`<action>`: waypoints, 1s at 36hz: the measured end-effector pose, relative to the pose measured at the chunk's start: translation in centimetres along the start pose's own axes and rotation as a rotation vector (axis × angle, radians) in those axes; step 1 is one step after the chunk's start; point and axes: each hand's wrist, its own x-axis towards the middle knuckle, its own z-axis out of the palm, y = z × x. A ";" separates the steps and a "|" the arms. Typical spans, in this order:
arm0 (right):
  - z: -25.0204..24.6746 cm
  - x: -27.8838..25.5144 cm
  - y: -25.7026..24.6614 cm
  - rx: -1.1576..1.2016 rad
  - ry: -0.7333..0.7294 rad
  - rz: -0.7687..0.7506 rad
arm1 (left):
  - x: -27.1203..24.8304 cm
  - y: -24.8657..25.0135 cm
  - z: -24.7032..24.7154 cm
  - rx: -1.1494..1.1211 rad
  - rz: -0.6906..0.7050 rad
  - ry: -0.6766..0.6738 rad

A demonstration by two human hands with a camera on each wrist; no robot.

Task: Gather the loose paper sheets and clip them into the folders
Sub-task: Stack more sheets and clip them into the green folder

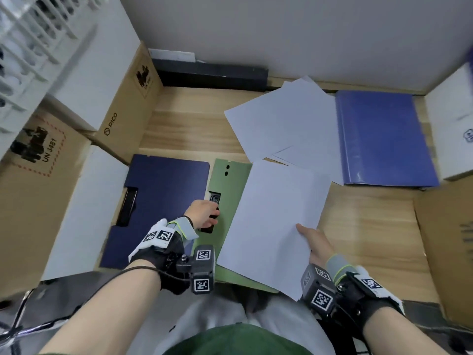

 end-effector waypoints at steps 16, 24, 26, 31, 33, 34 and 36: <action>-8.9 -3.5 -3.0 0.170 0.059 -0.124 | -1.4 1.3 8.7 -0.270 -0.060 -0.199; -12.2 -5.5 -7.3 0.137 0.027 -0.234 | -2.5 4.9 10.8 -0.326 -0.050 -0.280; -12.6 -6.0 -8.3 0.145 -0.016 -0.256 | -2.8 5.6 11.4 -0.349 -0.020 -0.305; -12.7 -7.5 -10.4 0.144 -0.114 -0.340 | -3.4 6.6 12.6 -0.382 0.057 -0.283; -12.8 -8.4 -11.4 0.129 -0.146 -0.377 | -3.2 6.7 12.7 -0.410 0.085 -0.313; -12.7 -8.9 -11.8 0.125 -0.166 -0.389 | -2.9 6.6 12.7 -0.426 0.097 -0.328; -12.3 -9.7 -12.6 0.108 -0.208 -0.420 | -2.4 6.5 12.6 -0.448 0.119 -0.352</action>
